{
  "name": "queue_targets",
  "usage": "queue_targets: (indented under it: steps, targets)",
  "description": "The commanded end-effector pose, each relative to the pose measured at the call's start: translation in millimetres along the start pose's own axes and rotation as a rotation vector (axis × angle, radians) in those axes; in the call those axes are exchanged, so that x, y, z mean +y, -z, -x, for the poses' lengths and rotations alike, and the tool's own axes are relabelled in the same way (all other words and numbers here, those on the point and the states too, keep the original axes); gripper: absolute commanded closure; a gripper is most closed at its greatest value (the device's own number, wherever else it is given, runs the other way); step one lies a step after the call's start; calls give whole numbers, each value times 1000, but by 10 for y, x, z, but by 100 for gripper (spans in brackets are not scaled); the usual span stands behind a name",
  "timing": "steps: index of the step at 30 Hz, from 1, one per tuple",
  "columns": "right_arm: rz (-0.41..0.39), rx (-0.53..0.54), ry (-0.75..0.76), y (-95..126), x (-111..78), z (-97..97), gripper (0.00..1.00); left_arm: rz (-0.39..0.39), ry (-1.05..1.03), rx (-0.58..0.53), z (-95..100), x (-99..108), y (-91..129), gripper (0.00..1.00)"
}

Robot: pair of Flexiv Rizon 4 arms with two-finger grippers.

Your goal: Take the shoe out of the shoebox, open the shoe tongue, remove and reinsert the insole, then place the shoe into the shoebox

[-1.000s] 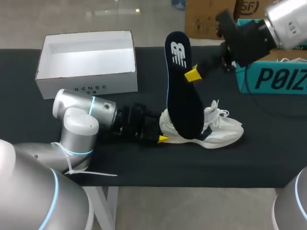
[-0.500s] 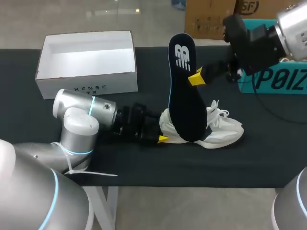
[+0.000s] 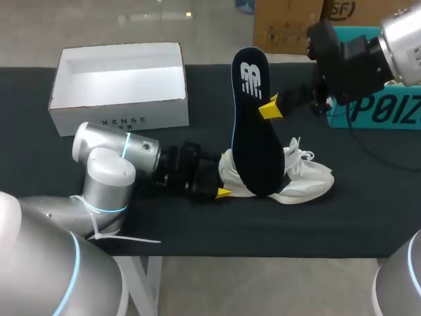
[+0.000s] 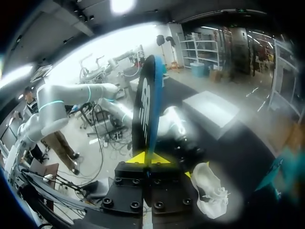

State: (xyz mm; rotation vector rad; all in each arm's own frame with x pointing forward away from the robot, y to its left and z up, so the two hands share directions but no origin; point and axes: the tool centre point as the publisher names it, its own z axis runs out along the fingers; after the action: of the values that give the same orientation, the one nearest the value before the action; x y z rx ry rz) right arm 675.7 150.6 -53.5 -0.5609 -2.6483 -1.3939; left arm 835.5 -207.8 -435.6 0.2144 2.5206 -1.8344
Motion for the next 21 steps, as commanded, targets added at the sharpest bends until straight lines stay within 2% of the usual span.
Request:
queue_targets:
  steps: [1, 6, 10, 18, 21]
  targets:
    - [-1, -1, -1, -15, 0, 6, 100, 32, -20, 8, 10, -45, 13, 0]
    - [-1, -1, -1, -15, 0, 6, 100, 57, -38, 21, 10, -84, 29, 0]
    - [-1, -1, -1, -15, 0, 6, 100, 106, -43, 32, -6, -101, 84, 0]
    - [-1, -1, -1, -15, 0, 6, 100, 160, -26, 53, -68, -43, 221, 0]
    - [-1, -1, -1, -15, 0, 6, 100, 206, -25, 74, -116, -44, 258, 0]
